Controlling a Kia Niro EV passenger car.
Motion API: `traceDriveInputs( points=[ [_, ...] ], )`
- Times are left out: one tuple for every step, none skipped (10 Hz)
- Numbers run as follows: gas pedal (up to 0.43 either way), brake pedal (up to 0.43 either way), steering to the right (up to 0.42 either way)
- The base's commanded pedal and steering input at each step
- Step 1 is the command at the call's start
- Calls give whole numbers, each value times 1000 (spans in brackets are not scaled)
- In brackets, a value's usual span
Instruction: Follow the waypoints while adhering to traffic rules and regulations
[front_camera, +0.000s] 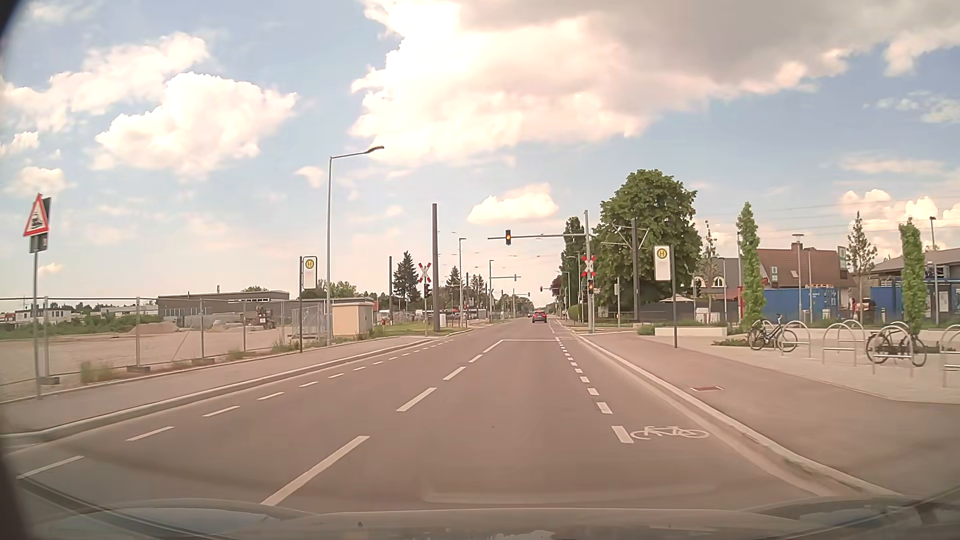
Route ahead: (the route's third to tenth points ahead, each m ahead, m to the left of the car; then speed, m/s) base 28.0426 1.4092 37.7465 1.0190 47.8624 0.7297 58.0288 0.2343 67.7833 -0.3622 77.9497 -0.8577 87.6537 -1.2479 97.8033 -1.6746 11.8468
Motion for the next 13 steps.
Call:
traceDriveInputs(
  points=[
    [0,18,13],
    [0,18,17],
    [0,67,16],
    [0,183,10],
    [0,250,10],
    [0,274,12],
    [0,274,12],
    [0,293,12],
    [0,305,12],
    [0,311,12],
    [0,323,12],
    [0,341,12],
    [0,360,12]
  ],
)
